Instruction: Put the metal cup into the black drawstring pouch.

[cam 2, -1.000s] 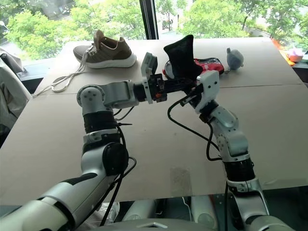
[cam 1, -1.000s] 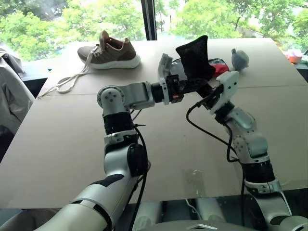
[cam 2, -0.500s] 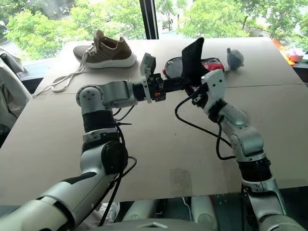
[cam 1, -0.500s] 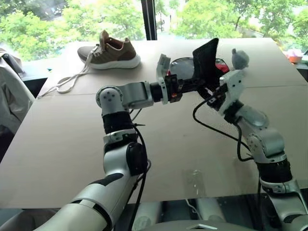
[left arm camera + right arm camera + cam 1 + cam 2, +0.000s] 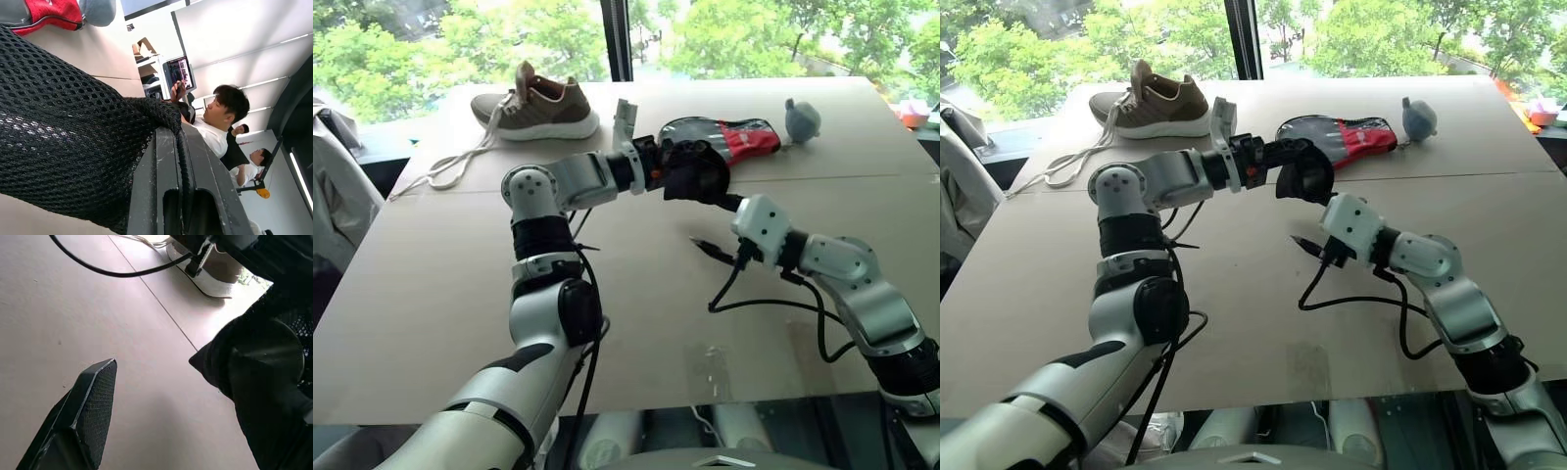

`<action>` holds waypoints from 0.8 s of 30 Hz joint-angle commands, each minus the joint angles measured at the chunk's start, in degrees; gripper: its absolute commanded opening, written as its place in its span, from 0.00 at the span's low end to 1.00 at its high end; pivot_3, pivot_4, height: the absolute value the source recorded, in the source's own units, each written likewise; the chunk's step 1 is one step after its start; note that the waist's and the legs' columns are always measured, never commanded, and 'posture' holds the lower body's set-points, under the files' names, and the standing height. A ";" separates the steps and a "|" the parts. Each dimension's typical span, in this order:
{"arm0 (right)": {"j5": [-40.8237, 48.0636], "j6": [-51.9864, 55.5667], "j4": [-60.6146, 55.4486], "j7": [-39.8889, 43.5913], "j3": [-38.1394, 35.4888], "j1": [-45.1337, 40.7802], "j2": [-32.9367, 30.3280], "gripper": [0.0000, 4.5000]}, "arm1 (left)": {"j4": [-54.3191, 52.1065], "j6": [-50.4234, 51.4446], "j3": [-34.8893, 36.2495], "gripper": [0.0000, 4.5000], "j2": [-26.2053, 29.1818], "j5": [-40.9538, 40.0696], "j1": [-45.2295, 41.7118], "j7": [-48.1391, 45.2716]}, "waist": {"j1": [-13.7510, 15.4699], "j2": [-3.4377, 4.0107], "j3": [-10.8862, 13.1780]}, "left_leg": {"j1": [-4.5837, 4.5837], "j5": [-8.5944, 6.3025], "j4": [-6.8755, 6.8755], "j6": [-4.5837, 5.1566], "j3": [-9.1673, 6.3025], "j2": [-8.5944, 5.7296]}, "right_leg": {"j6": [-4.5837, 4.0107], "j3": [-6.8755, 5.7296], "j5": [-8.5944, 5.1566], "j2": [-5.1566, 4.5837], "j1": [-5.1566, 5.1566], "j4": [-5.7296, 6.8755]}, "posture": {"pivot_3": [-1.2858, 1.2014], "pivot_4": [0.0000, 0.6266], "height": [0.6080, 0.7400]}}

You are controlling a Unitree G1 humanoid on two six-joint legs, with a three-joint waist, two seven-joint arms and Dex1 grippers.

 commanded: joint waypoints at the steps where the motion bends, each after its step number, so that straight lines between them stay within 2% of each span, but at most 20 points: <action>1: 4.00 3.55 -4.18 -0.74 -6.29 0.42 -0.32 0.81 | -0.91 -0.79 0.10 0.00 0.57 -0.89 -1.11 -0.94 | 0.02 0.00 0.00 | 0.00 0.00 0.00 0.00 0.00 0.00 | 0.00 -0.01 0.00 0.00 0.00 0.01 | 0.52 0.24 1.00; 5: 7.66 9.11 -6.54 -4.19 -11.37 -0.59 1.28 0.81 | -2.09 -0.19 -0.21 0.00 0.49 -1.30 -0.27 -1.24 | 0.13 0.00 0.00 | 0.00 0.00 0.00 0.00 -0.01 0.00 | 0.00 -0.01 0.00 -0.01 0.00 0.04 | 0.52 0.24 1.00; 10: 8.59 13.37 -6.98 -7.91 -12.96 -2.47 3.35 0.81 | -4.18 0.65 -2.82 0.00 1.13 0.16 3.10 -3.20 | -0.10 0.00 0.00 | 0.01 0.00 -0.01 0.00 0.00 0.00 | 0.00 0.02 0.01 0.00 -0.01 0.05 | 0.52 0.24 1.00; 12: 8.70 14.24 -7.06 -8.47 -12.88 -2.72 3.70 0.69 | -4.64 0.58 -3.83 0.00 1.52 0.60 4.15 -3.99 | -0.05 0.00 0.00 | 0.01 0.00 -0.02 0.00 0.00 0.00 | 0.00 0.02 0.01 0.00 -0.02 0.04 | 0.52 0.24 1.00; 14: 8.85 14.92 -7.06 -8.83 -12.72 -3.07 3.93 0.53 | -4.98 0.51 -4.30 0.00 1.82 0.58 4.67 -4.66 | -0.01 0.00 0.00 | 0.01 0.00 -0.02 0.00 0.00 0.00 | 0.00 0.02 0.01 -0.01 -0.02 0.04 | 0.52 0.24 1.00; 15: 8.76 15.10 -6.88 -9.03 -12.53 -3.45 4.08 0.40 | -5.03 0.42 -4.46 0.00 1.93 0.58 4.80 -4.90 | 0.00 0.00 0.00 | 0.00 0.00 -0.02 0.00 0.00 0.00 | 0.00 0.02 0.01 0.00 -0.02 0.04 | 0.52 0.24 1.00; 19: 6.47 14.80 -5.81 -8.76 -10.31 -4.71 3.10 0.01 | -5.27 0.12 -4.96 0.00 1.92 0.72 5.22 -5.31 | 0.01 0.01 0.00 | 0.01 0.00 -0.02 0.00 0.00 0.00 | 0.00 0.02 0.01 -0.01 -0.01 0.04 | 0.52 0.24 1.00; 24: 1.03 13.45 -3.43 -7.67 -5.22 -6.30 0.63 0.01 | -6.51 0.92 -4.35 0.00 0.84 -0.28 4.84 -3.87 | -0.02 0.00 0.00 | 0.01 0.00 -0.02 0.00 0.00 0.00 | 0.00 0.00 0.01 -0.01 -0.01 0.03 | 0.52 0.24 1.00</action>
